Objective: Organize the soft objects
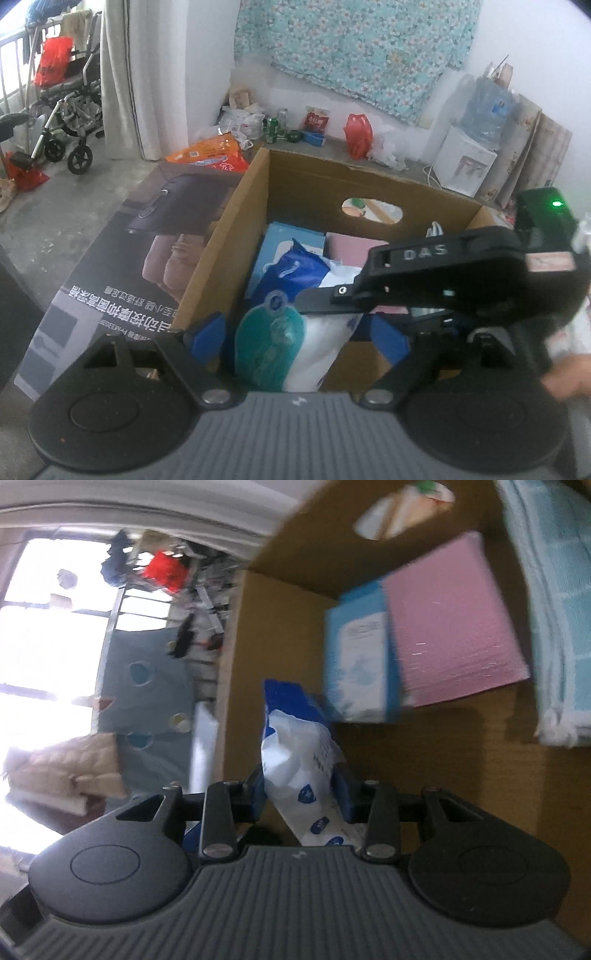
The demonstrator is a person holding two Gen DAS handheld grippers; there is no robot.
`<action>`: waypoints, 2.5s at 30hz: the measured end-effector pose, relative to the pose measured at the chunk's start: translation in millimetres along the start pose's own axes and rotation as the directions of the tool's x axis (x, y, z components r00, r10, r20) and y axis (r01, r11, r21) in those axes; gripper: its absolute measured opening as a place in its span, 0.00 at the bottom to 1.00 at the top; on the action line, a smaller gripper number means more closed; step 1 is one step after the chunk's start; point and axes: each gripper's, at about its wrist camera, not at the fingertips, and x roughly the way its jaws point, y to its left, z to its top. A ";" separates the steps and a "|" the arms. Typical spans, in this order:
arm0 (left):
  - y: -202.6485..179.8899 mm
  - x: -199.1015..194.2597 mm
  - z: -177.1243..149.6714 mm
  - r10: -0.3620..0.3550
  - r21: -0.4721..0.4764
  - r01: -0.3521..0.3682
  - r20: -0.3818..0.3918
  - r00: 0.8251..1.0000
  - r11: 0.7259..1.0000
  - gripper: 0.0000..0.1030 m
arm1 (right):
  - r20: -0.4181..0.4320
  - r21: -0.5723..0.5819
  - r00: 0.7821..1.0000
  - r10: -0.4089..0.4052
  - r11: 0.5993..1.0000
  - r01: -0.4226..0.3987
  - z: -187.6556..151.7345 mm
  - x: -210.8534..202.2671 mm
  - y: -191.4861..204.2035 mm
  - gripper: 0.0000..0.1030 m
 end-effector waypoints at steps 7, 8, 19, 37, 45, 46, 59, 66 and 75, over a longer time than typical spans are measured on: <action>9.6 1.5 -0.1 -0.009 -0.010 0.009 -0.001 1.000 1.000 0.85 | -0.041 -0.034 0.996 -0.075 0.997 0.073 16.5 25.5 -15.5 0.32; 10.2 -0.6 -0.2 -0.010 -0.012 0.010 0.003 1.000 1.000 0.85 | -0.066 -0.061 0.994 -0.082 0.995 0.078 16.4 28.7 -13.4 0.32; 7.7 -10.4 -14.5 -0.043 0.027 0.044 -0.031 0.999 0.999 0.86 | -0.268 -0.157 0.961 -0.071 0.987 0.029 1.8 55.9 -4.4 0.34; 2.2 -27.6 -29.1 -0.105 -0.010 0.104 -0.047 0.993 0.994 0.87 | -0.022 -0.132 0.997 0.071 0.989 -0.073 -1.1 -36.8 14.5 0.64; -8.1 2.6 -36.5 -0.125 -0.031 0.122 -0.269 0.955 0.992 0.87 | 0.086 -0.324 0.984 0.155 0.938 -0.120 -78.7 -173.3 17.9 0.82; -6.5 9.3 -36.8 -0.131 -0.055 0.120 -0.308 0.942 0.991 0.87 | 0.098 -0.341 0.982 0.159 0.933 -0.117 -89.6 -185.2 13.0 0.83; 9.4 49.9 -36.0 -0.164 -0.302 0.027 -0.440 0.883 0.953 0.91 | 0.396 -0.362 0.895 0.204 0.931 -0.052 -185.7 -317.4 -83.0 0.89; 5.4 41.3 -35.9 -0.128 -0.257 0.007 -0.457 0.880 0.966 0.91 | 0.481 -0.252 0.860 0.170 0.967 -0.050 -199.7 -330.8 -137.1 0.89; 12.4 52.2 -31.9 -0.120 -0.302 -0.021 -0.441 0.890 0.953 0.93 | 0.461 -0.222 0.871 0.172 0.972 -0.075 -196.8 -321.7 -153.2 0.90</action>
